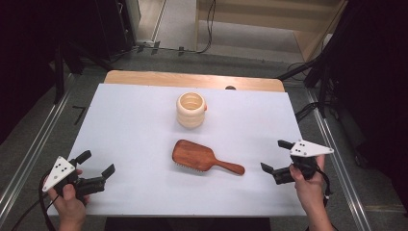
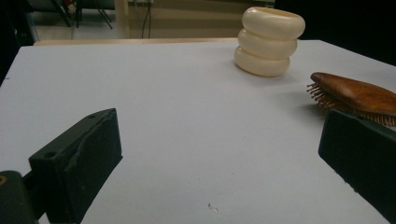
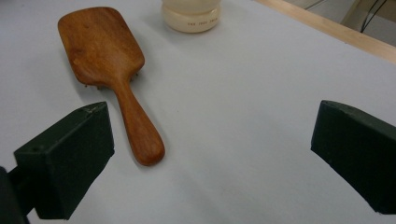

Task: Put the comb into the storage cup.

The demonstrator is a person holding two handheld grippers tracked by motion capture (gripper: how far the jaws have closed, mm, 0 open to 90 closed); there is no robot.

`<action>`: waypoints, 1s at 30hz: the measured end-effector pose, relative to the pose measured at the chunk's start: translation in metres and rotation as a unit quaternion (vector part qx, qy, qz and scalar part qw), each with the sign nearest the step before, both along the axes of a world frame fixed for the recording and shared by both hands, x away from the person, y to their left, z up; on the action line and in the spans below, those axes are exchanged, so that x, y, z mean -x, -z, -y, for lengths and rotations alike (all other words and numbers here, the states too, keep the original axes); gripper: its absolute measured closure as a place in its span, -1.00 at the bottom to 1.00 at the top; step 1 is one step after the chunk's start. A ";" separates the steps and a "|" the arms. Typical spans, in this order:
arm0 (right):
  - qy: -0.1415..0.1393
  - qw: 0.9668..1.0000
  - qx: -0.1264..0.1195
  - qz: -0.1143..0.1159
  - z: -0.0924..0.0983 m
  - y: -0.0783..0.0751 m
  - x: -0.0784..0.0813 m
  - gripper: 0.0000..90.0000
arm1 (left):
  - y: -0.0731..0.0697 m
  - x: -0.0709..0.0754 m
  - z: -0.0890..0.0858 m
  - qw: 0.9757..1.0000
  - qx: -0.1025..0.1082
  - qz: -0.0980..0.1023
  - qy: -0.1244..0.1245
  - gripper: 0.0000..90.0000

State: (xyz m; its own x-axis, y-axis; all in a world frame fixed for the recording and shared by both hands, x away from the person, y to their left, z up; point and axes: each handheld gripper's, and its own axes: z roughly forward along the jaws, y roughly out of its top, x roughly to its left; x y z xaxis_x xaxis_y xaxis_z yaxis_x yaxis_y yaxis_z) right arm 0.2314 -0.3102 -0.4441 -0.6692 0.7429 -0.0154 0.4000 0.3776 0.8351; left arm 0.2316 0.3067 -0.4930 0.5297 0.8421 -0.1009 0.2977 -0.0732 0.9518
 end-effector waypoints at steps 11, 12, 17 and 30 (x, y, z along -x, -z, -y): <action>-0.043 0.998 0.038 -0.029 -0.029 -0.012 -0.019 -1.00 | 0.000 -0.001 0.001 1.000 -0.004 -0.002 0.004 -1.00; -0.048 0.997 0.044 -0.031 -0.033 -0.012 -0.021 -1.00 | 0.000 -0.001 0.001 1.000 -0.006 -0.002 0.005 -1.00; -0.071 0.995 0.060 -0.045 -0.051 -0.015 -0.031 -1.00 | 0.000 -0.001 0.002 1.000 -0.007 -0.004 0.009 -1.00; -0.106 0.986 0.109 -0.068 -0.083 -0.026 -0.049 -1.00 | 0.000 -0.002 0.002 1.000 -0.006 -0.004 0.012 -1.00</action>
State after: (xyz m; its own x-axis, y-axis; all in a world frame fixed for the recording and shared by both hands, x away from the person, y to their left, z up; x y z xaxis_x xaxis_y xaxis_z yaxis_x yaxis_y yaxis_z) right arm 0.2801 -0.2270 -0.4177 -0.8155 0.5758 -0.0589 0.3959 0.6291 0.6690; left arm 0.2332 0.3043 -0.4931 0.5483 0.8309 -0.0941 0.3026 -0.0923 0.9486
